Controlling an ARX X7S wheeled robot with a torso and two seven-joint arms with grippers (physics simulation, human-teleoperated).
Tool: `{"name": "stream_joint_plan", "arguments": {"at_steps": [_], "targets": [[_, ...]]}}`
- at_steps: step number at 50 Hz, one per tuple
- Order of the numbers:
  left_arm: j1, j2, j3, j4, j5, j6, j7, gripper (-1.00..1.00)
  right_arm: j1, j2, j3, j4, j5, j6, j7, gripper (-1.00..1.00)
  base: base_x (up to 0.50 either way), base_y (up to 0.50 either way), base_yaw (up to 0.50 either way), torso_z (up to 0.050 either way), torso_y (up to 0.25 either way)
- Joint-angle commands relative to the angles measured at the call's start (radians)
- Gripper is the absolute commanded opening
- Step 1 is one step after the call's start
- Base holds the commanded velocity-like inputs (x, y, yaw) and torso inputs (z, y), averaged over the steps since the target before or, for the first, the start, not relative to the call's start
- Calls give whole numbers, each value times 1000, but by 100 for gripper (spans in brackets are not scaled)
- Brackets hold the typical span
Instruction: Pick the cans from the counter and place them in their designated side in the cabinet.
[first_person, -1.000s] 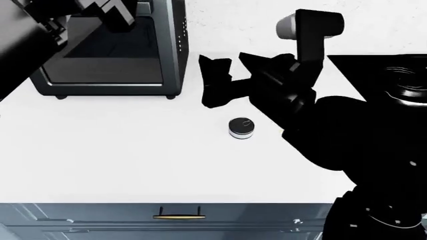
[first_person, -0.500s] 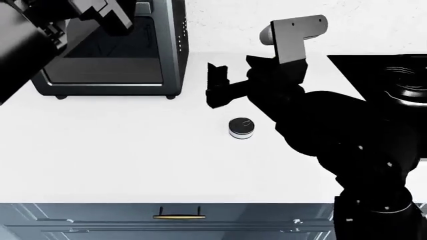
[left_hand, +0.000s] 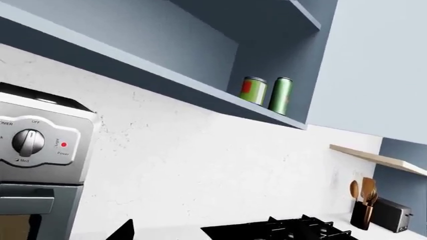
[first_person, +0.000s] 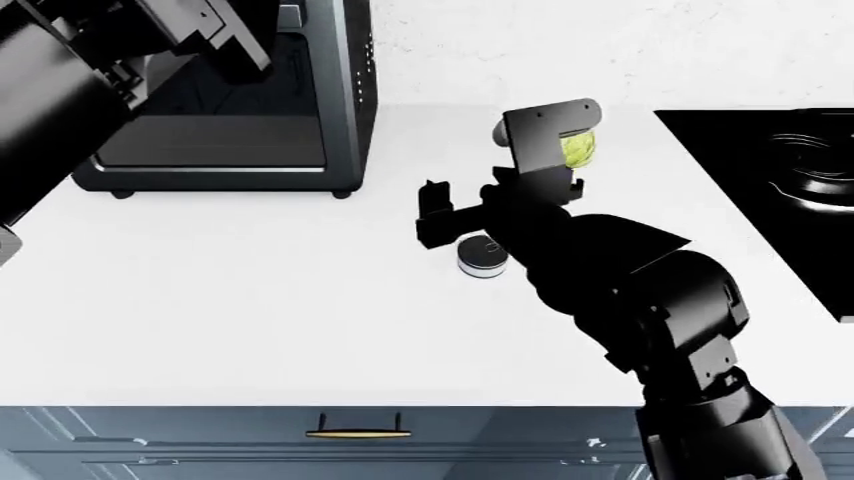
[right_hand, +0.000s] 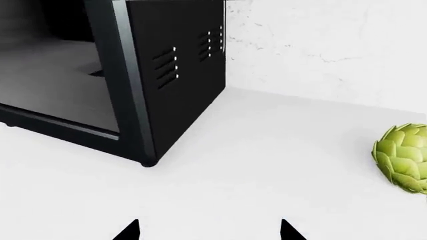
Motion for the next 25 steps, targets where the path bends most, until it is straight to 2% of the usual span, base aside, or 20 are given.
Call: {"name": "stream_joint_plan", "arguments": {"at_steps": [1, 25], "targets": [[7, 6, 10, -15, 13, -1, 17, 100, -47, -7, -14, 85, -25, -50, -4, 100, 0, 0, 0, 0, 0], [9, 12, 29, -35, 33, -1, 34, 100, -35, -32, -68, 325, -104, -182, -60, 100, 0, 0, 0, 0, 0]]}}
